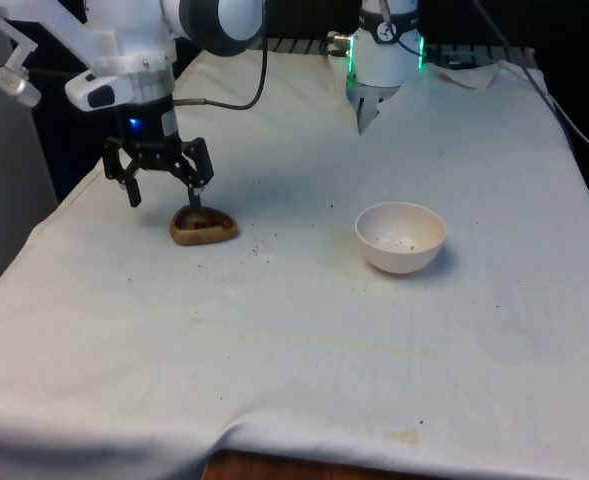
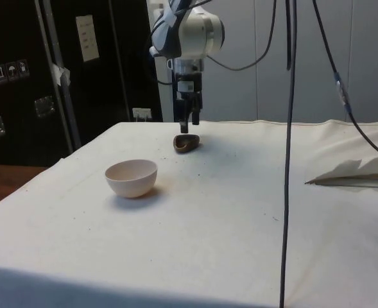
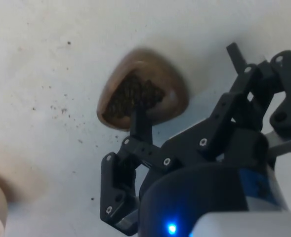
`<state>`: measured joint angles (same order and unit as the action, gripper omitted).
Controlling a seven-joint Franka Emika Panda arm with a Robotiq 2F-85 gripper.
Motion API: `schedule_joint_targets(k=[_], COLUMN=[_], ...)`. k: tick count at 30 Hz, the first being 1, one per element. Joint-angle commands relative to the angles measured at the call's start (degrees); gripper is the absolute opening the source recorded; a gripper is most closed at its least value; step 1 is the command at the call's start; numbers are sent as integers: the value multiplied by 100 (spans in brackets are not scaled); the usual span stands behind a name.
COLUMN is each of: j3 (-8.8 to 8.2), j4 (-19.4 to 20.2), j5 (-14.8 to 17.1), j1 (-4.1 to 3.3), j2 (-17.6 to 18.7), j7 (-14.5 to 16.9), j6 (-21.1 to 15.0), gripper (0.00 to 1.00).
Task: Pour the coffee beans from the cup into the bowl.
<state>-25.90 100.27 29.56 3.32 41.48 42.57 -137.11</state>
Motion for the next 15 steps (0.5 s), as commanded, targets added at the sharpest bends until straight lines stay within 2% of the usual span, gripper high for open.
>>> schedule_joint_targets(k=[1, 3, 4, 5, 12, 13, 14, 15], j3=[29, 6, -17, 0, -6, -34, -6, -6], j4=[-57, -103, -69, -115, -172, -120, -178, -189], j5=[29, 92, 69, 97, 103, 69, 103, 103], j1=[52, 46, 6, 52, 86, 46, 92, 92], j2=[34, 103, 86, 120, 212, 178, 223, 241], j7=[40, 80, 46, 86, 97, 69, 97, 92], j6=[40, 29, 0, 23, 6, 0, 6, 6], gripper=[100, 100, 100, 100, 100, 100, 100, 100])
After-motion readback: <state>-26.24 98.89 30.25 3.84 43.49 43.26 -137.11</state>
